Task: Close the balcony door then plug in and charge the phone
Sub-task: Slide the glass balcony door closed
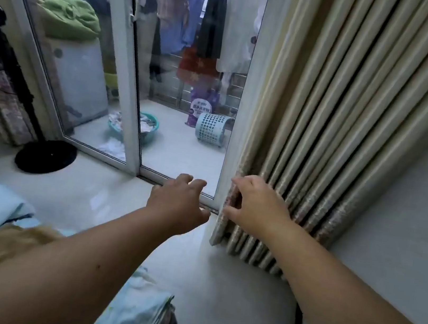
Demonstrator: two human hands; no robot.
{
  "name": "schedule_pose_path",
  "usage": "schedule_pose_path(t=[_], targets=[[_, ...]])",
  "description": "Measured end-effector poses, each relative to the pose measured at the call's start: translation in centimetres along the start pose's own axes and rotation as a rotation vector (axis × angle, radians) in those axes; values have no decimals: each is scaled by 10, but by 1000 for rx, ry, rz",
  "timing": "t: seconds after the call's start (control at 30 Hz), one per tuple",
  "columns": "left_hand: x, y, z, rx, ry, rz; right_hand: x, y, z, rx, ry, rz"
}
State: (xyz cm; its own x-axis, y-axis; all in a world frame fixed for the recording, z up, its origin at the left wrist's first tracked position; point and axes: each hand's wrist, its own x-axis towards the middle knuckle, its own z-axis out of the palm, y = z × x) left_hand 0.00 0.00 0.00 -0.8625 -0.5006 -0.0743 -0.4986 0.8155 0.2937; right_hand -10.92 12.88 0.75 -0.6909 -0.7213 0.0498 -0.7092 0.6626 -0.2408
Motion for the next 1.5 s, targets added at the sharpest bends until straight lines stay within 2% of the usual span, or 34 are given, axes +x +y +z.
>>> schedule_pose_path(t=[0.2, 0.43, 0.67, 0.97, 1.2, 1.5], targets=[[60, 19, 29, 25, -138, -13, 45, 51, 25, -27, -101, 6], [149, 39, 48, 28, -219, -68, 127, 118, 46, -65, -289, -129], [217, 23, 60, -55, -216, -249, 227, 132, 57, -67, -392, -237], [309, -68, 43, -124, -146, -454, 372, 60, 94, -104, -435, -489], [391, -176, -13, -138, -50, -607, 516, -40, 113, -113, -381, -635], [438, -308, -67, -152, 76, -814, 638, -178, 146, -56, -400, -859]])
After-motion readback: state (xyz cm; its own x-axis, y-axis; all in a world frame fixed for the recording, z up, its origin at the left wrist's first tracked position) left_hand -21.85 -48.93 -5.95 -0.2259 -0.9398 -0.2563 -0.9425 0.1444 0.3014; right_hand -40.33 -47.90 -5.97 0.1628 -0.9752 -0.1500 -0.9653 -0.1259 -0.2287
